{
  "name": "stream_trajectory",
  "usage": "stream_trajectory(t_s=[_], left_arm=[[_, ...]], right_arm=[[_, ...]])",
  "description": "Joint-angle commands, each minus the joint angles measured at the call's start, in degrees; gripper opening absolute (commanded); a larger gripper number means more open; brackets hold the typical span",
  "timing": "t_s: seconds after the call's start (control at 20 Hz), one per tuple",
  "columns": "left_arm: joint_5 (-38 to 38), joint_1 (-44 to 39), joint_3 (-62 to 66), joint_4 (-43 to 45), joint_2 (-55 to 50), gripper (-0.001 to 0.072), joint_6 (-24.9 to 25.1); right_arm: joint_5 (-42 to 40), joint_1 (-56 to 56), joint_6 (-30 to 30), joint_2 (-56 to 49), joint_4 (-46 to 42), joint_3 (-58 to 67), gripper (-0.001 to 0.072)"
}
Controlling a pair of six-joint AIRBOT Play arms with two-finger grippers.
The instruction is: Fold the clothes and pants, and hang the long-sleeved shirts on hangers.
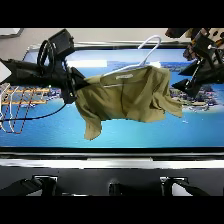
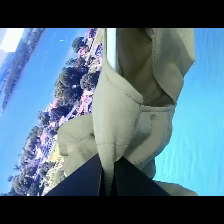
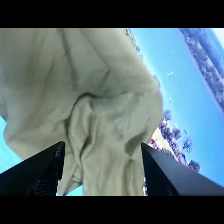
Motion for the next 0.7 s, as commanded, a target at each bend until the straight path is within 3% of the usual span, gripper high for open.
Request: stream_trajectory(t_s=[0.0,0.65], left_arm=[[-2.5,0.0,0.0,-0.3,0.0,0.0030,0.0],[-2.5,0.0,0.0,-0.3,0.0,0.0031,0.0]], right_arm=[[-1.9,0.1,-4.3,-0.9,1.9,0.0,0.0555],[0.7,0.1,-5.5,-11.4,13.4,0.0,0.0554]])
